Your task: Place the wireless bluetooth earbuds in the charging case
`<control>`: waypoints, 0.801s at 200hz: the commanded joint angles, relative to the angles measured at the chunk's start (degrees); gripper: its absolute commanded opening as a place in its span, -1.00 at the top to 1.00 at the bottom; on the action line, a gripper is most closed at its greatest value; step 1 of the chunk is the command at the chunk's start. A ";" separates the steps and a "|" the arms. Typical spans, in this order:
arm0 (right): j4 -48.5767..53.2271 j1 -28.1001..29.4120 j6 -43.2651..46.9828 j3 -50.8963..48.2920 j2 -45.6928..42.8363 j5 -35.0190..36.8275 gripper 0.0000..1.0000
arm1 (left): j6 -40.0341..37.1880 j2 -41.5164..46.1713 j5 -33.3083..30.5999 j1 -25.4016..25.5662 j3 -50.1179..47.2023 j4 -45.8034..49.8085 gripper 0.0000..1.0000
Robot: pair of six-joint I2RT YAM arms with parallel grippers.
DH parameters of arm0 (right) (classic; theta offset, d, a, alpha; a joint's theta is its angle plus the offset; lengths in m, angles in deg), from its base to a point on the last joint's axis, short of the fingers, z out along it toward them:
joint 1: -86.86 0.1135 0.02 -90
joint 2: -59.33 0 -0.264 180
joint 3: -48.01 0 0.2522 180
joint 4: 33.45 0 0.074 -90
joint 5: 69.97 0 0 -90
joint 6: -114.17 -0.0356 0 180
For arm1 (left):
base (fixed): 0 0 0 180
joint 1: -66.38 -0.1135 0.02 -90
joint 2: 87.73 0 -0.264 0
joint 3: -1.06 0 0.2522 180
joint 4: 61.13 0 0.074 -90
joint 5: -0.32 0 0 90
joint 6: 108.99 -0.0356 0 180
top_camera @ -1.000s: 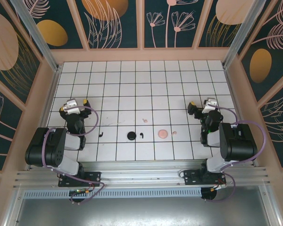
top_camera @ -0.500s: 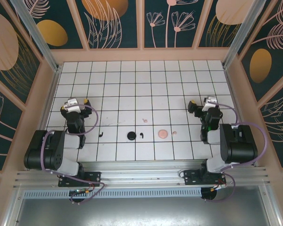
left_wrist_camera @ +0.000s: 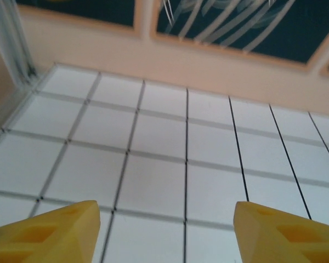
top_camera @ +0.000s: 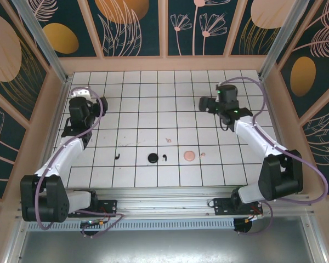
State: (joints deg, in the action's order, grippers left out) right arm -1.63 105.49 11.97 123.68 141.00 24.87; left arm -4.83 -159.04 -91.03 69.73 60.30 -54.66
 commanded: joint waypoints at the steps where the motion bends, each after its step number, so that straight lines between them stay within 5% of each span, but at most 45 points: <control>1: 20.28 4.20 -6.99 2.76 1.55 -4.92 -0.87 | 2.93 -0.70 5.20 3.10 2.34 18.19 -0.25; 50: 24.12 12.37 -18.40 -3.01 2.11 -12.40 -0.49 | 8.75 -0.99 6.28 11.03 -1.26 23.74 -0.25; 160: 26.95 20.10 -18.20 -1.10 14.09 -8.85 -0.38 | 10.34 -0.33 5.53 12.48 -5.22 23.11 -0.28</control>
State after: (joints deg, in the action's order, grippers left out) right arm 23.27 124.26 -5.10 120.53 153.50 13.55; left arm 4.70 -159.89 -85.50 81.93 55.31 -32.17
